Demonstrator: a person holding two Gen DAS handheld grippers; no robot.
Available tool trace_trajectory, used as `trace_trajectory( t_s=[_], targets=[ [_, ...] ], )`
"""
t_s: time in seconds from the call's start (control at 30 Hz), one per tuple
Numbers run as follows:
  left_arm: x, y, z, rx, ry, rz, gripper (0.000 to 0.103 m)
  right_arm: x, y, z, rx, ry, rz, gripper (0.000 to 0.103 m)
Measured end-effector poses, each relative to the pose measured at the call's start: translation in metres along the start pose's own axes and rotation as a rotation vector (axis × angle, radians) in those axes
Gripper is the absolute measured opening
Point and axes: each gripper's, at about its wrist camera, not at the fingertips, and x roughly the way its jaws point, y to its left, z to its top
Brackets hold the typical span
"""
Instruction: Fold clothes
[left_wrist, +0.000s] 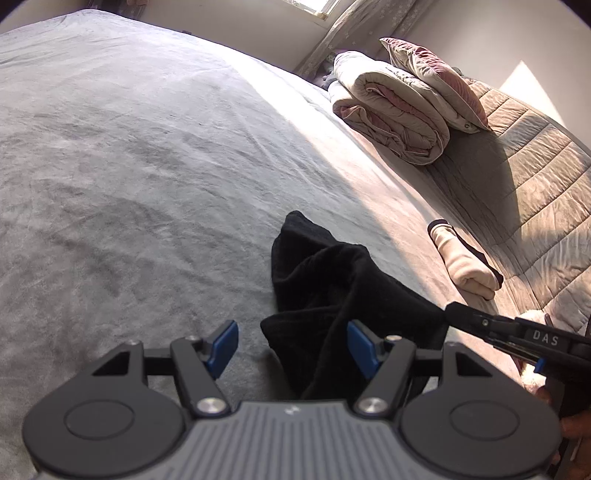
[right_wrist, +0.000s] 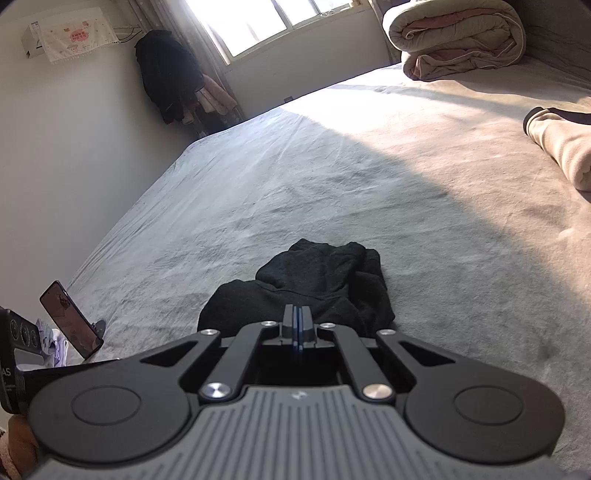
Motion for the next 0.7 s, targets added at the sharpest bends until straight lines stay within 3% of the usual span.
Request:
trace_trajectory(
  t_s=[0.2,0.4,0.53,0.67,0.7],
  targets=[
    [0.016,-0.006,-0.003,-0.016,0.018,0.016,0.066,-0.03,-0.037,-0.004,0.047,-0.009,-0.106,0.001],
    [0.034,-0.018,-0.009,0.008,0.045,0.018,0.066,-0.033,-0.064,-0.014,0.074,0.059,-0.174,0.001],
    [0.043,-0.022,-0.008,-0.016,0.056,0.003,0.065,-0.033,-0.062,-0.018,0.042,0.087,-0.179,0.002],
    [0.049,-0.023,-0.006,-0.053,0.058,-0.028,0.064,-0.037,-0.059,-0.013,0.036,0.064,-0.16,0.014],
    [0.05,-0.023,-0.006,-0.058,0.058,-0.038,0.057,-0.038,-0.059,-0.01,0.047,0.062,-0.144,0.014]
  ],
)
